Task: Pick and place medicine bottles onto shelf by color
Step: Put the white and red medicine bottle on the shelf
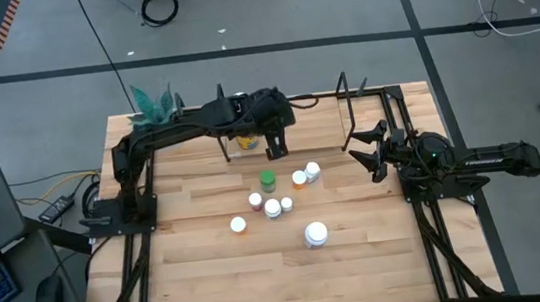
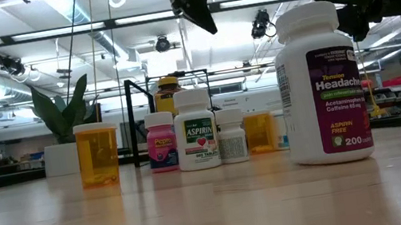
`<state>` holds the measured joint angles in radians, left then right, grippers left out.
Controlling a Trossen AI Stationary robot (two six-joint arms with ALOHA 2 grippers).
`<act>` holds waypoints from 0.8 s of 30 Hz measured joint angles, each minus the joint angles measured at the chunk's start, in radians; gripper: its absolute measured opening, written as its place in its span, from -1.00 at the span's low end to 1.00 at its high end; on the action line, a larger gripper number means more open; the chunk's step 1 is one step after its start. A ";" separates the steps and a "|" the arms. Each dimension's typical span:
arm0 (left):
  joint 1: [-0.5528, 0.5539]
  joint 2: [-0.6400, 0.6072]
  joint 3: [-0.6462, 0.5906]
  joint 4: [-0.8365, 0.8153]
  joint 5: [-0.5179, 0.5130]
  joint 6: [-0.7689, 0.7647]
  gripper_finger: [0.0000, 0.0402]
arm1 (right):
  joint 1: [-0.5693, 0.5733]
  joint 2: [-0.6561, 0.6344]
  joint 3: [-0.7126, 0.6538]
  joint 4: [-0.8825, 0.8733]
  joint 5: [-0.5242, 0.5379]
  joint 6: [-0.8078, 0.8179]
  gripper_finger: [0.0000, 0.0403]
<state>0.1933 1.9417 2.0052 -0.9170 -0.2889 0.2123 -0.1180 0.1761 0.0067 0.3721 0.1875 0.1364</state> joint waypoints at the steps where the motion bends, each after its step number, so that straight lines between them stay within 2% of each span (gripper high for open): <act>1: -0.002 -0.001 0.000 -0.002 0.000 0.000 -0.98 | 0.000 0.000 0.000 0.000 0.000 0.000 0.43; 14: -0.018 -0.003 0.000 -0.087 -0.001 0.041 -0.96 | 0.000 0.000 0.000 0.000 0.000 0.000 0.43; 24: 0.024 -0.030 0.000 -0.034 -0.006 0.072 -0.95 | 0.000 0.000 0.000 0.000 0.000 0.000 0.43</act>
<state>0.2172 1.9121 2.0048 -0.9512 -0.2950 0.2840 -0.1181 0.1763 0.0064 0.3719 0.1879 0.1361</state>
